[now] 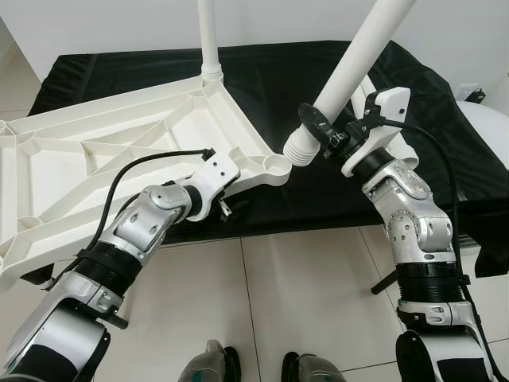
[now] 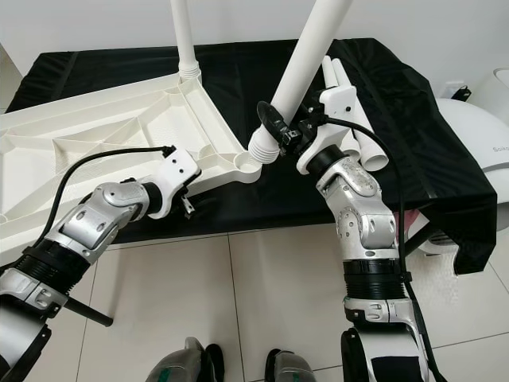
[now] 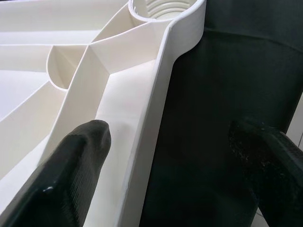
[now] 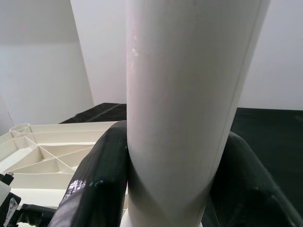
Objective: Building children table
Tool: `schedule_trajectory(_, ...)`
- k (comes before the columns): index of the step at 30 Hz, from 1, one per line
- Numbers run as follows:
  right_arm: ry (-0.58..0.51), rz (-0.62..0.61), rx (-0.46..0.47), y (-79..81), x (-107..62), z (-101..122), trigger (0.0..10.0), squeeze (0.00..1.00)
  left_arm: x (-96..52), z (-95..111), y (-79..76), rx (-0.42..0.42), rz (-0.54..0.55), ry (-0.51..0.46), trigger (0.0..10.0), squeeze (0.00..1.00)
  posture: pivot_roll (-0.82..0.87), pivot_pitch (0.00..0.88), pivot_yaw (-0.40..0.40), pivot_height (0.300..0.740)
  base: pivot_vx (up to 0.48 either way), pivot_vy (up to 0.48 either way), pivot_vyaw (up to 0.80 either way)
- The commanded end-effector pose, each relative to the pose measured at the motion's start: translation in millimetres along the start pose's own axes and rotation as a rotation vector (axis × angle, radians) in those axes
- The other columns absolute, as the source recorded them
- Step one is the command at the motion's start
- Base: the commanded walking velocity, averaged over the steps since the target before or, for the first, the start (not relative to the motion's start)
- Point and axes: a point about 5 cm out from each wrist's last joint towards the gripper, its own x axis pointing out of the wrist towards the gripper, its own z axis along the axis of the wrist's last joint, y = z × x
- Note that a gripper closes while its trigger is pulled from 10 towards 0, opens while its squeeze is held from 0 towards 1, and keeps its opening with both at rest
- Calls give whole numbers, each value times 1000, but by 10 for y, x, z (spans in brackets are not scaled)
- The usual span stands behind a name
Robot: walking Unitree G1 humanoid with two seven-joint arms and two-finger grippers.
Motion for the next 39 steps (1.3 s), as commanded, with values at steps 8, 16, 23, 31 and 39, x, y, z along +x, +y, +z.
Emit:
schedule_trajectory(8, -23, 1, 0, 0, -33, 49, 10000, 0, 21, -40, -91, 39, -102, 51, 10000, 0, -68, 133, 45, 740, 0, 0, 0)
schedule_trajectory(16, -25, 4, 4, 19, -27, 44, 10000, 0, 29, -24, -106, 52, -133, 62, 10000, 0, -73, 126, 51, 740, 0, 0, 0)
schedule_trajectory(23, -26, 3, 4, 23, -38, 42, 10000, 0, 35, 73, -180, -39, -194, 9, 10000, 0, -76, 123, 53, 740, 0, 0, 0)
schedule_trajectory(31, -26, 3, 3, 23, -39, 41, 10000, 0, 21, 70, -199, -40, -217, 0, 6392, 0, -75, 120, 53, 740, 0, 0, 0)
schedule_trajectory(39, -28, 3, 0, 20, -37, 44, 10000, 0, 3, 25, -240, -31, -248, 32, 8627, 0, -73, 120, 56, 740, 0, 0, 0)
